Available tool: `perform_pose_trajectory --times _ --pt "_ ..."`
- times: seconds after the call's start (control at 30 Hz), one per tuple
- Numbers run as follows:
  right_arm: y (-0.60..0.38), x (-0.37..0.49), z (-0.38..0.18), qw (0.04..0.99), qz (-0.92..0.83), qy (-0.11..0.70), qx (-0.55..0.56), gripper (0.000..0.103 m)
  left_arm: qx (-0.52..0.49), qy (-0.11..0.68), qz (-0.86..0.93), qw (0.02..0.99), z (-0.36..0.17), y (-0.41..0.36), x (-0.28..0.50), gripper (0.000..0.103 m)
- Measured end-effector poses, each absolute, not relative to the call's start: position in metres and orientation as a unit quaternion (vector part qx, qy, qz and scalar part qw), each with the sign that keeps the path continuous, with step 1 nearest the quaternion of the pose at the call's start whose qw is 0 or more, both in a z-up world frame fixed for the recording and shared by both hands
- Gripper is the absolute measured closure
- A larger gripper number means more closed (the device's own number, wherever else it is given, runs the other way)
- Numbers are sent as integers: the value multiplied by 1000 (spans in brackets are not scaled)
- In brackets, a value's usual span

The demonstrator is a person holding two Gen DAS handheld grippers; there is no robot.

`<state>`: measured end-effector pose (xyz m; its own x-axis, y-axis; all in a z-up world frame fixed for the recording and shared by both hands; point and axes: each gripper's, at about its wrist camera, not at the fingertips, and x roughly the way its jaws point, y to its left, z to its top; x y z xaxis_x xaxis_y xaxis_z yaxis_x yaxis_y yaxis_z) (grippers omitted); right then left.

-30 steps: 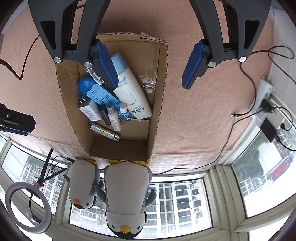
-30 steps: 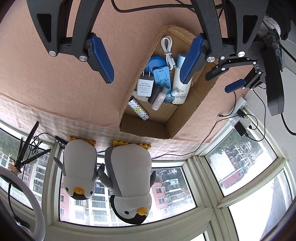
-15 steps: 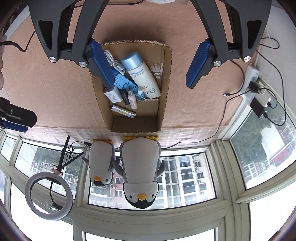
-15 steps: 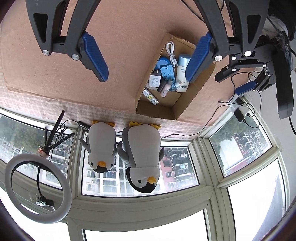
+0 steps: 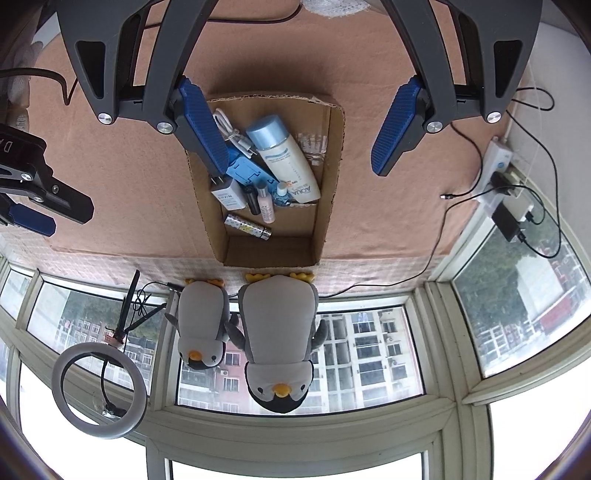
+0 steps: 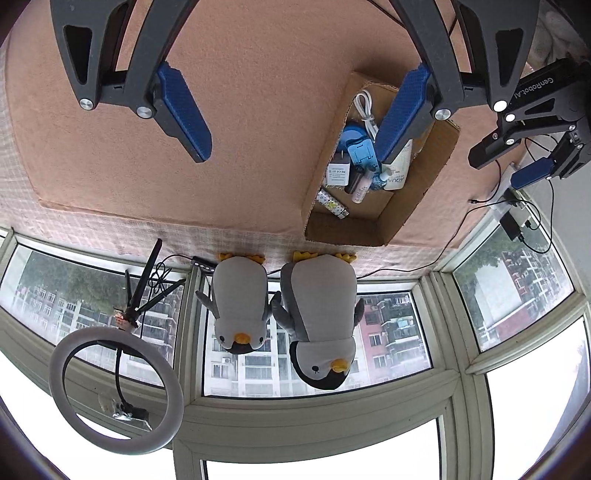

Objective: Organize rigid objects

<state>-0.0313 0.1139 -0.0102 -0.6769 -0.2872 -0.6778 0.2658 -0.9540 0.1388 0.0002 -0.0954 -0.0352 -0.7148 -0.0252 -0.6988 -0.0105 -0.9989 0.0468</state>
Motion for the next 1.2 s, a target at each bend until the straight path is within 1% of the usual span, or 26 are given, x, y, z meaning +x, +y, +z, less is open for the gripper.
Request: perform_pose_trajectory --times 1.2 --pt "109 -30 -14 155 -912 -2 379 15 386 -22 -922 8 -41 -94 4 23"
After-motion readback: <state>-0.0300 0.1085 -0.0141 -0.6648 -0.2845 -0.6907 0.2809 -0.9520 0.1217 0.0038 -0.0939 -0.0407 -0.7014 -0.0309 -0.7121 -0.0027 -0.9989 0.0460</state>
